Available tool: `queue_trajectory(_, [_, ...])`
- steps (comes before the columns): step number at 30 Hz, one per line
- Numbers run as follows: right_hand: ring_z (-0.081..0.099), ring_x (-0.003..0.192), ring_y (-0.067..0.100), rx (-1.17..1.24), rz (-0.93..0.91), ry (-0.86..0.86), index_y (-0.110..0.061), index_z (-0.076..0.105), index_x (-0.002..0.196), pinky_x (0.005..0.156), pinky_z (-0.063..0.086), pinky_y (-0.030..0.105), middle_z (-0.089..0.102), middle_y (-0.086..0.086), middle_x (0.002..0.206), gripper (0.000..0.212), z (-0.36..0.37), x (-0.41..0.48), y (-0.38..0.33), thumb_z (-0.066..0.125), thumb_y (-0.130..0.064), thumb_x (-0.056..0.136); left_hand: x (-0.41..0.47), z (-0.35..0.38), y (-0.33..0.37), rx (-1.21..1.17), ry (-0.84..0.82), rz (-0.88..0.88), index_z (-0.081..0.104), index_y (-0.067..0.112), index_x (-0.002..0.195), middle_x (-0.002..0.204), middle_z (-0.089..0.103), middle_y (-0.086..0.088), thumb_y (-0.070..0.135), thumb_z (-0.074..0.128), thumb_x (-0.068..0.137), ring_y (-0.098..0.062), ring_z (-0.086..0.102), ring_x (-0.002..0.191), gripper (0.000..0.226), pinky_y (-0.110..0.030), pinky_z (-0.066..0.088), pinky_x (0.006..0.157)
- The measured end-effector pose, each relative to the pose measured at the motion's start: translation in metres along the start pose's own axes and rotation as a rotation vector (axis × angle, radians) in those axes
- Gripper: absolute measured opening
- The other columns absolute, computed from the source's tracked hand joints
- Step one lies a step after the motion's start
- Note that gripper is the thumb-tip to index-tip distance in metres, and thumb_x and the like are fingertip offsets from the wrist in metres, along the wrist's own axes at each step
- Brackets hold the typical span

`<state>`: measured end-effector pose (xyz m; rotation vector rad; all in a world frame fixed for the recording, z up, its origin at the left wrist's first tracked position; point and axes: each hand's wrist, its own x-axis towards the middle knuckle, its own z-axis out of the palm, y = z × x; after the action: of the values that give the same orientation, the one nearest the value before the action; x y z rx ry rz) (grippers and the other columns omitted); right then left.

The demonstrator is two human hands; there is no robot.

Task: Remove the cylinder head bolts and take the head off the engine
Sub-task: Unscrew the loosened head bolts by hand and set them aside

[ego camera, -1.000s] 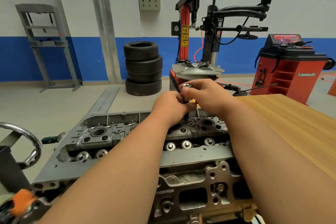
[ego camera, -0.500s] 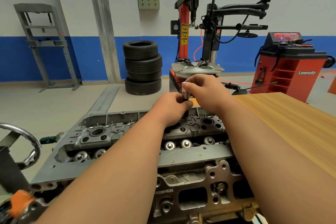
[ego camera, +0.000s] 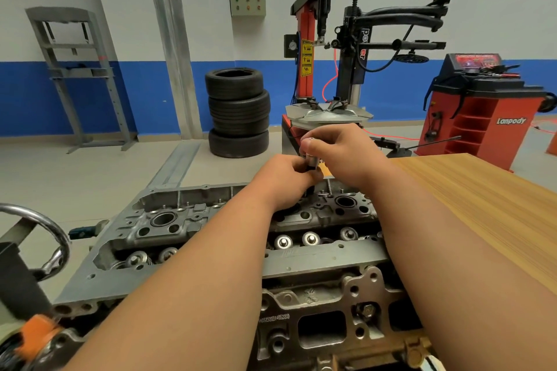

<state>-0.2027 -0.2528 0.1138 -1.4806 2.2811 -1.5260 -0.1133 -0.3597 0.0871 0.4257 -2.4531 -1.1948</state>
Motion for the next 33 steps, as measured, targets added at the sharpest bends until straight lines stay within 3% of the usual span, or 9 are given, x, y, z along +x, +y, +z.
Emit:
queue_trajectory(6, [0.058, 0.063, -0.005, -0.012, 0.054, 0.000, -0.025, 0.070, 0.088, 0.051, 0.042, 0.012, 0.066, -0.014, 0.070, 0.014, 0.002, 0.004, 0.002, 0.058, -0.030, 0.092, 0.006, 0.001, 0.000, 0.083, 0.079, -0.007, 0.074, 0.011, 0.081, 0.073, 0.066, -0.012, 0.033, 0.072, 0.084, -0.018, 0.050, 0.063, 0.022, -0.033, 0.042, 0.063])
queue_trajectory(10, [0.060, 0.067, 0.006, -0.121, 0.153, 0.123, -0.019, 0.062, 0.085, 0.055, 0.039, 0.022, 0.064, -0.008, 0.072, 0.029, 0.009, 0.005, 0.004, 0.066, -0.048, 0.084, 0.009, 0.002, 0.001, 0.115, 0.130, -0.058, 0.053, 0.014, 0.055, 0.052, 0.045, 0.001, 0.039, 0.076, 0.080, -0.015, 0.038, 0.049, 0.042, -0.027, 0.033, 0.053])
queue_trajectory(16, [0.059, 0.071, 0.006, -0.241, 0.074, 0.139, -0.020, 0.064, 0.084, 0.057, 0.040, 0.023, 0.065, -0.006, 0.077, 0.025, 0.009, 0.004, -0.003, 0.071, -0.044, 0.080, 0.007, 0.004, 0.002, 0.071, 0.112, -0.047, 0.058, 0.008, 0.066, 0.058, 0.048, -0.003, 0.035, 0.076, 0.079, -0.016, 0.041, 0.054, 0.035, -0.029, 0.037, 0.056])
queue_trajectory(19, [0.063, 0.073, 0.001, -0.060, 0.017, 0.015, -0.025, 0.072, 0.089, 0.059, 0.045, 0.014, 0.071, -0.006, 0.079, 0.007, 0.002, -0.001, -0.001, 0.066, -0.029, 0.088, 0.006, 0.003, -0.001, 0.022, 0.087, -0.010, 0.066, 0.006, 0.082, 0.078, 0.067, -0.009, 0.034, 0.073, 0.083, -0.025, 0.061, 0.074, 0.029, -0.036, 0.050, 0.072])
queue_trajectory(21, [0.065, 0.080, 0.001, 0.119, 0.036, -0.045, -0.025, 0.071, 0.097, 0.059, 0.047, 0.008, 0.074, -0.003, 0.091, 0.012, -0.002, -0.002, -0.001, 0.062, -0.022, 0.091, 0.004, 0.000, -0.002, -0.024, 0.064, 0.000, 0.071, 0.013, 0.094, 0.092, 0.072, -0.007, 0.030, 0.069, 0.087, -0.022, 0.066, 0.089, 0.019, -0.037, 0.051, 0.081])
queue_trajectory(24, [0.063, 0.077, -0.001, 0.092, 0.094, -0.077, -0.026, 0.066, 0.103, 0.060, 0.047, 0.013, 0.072, -0.003, 0.094, 0.012, 0.003, 0.000, 0.000, 0.061, -0.030, 0.092, 0.004, -0.001, -0.002, 0.013, 0.056, 0.004, 0.072, 0.014, 0.089, 0.083, 0.070, -0.009, 0.028, 0.068, 0.088, -0.017, 0.059, 0.073, 0.015, -0.032, 0.048, 0.068])
queue_trajectory(28, [0.057, 0.062, 0.006, -0.107, 0.161, 0.070, -0.016, 0.060, 0.082, 0.052, 0.044, 0.018, 0.063, -0.006, 0.072, 0.032, 0.011, 0.003, -0.001, 0.073, -0.046, 0.079, 0.007, 0.002, 0.004, 0.148, 0.140, 0.000, 0.063, 0.020, 0.070, 0.064, 0.060, 0.001, 0.031, 0.073, 0.081, -0.013, 0.050, 0.058, 0.019, -0.026, 0.036, 0.052])
queue_trajectory(31, [0.060, 0.060, 0.007, -0.075, 0.132, 0.107, -0.013, 0.064, 0.078, 0.053, 0.049, 0.020, 0.068, 0.000, 0.072, 0.027, 0.009, 0.004, 0.000, 0.075, -0.038, 0.079, 0.007, 0.004, 0.003, 0.089, 0.127, -0.002, 0.057, 0.019, 0.065, 0.059, 0.055, 0.003, 0.030, 0.073, 0.083, -0.011, 0.047, 0.057, 0.026, -0.027, 0.038, 0.055])
queue_trajectory(33, [0.059, 0.057, -0.002, -0.028, 0.101, 0.059, -0.018, 0.070, 0.080, 0.051, 0.045, 0.016, 0.068, -0.008, 0.069, 0.016, 0.006, 0.003, 0.000, 0.072, -0.034, 0.083, 0.005, 0.003, 0.001, 0.024, 0.094, -0.003, 0.061, 0.010, 0.075, 0.068, 0.060, -0.003, 0.031, 0.072, 0.084, -0.015, 0.052, 0.063, 0.025, -0.031, 0.044, 0.065])
